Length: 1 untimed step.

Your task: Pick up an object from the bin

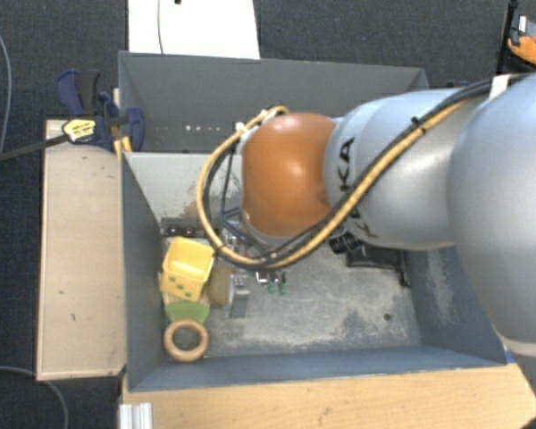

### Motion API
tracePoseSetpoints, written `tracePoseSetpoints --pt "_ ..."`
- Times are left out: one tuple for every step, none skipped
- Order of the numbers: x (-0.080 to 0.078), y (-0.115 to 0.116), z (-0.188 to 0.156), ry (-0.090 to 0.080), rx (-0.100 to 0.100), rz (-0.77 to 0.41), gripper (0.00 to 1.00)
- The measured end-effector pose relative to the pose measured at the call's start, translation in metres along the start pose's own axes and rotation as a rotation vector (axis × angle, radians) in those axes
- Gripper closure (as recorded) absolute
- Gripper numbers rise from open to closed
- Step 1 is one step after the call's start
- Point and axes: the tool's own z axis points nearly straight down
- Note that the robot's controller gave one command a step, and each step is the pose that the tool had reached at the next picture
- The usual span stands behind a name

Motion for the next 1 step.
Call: tracePoseSetpoints --pt "-0.0188 -0.0075 0.0371 -0.005 -0.002 -0.131 0.0"
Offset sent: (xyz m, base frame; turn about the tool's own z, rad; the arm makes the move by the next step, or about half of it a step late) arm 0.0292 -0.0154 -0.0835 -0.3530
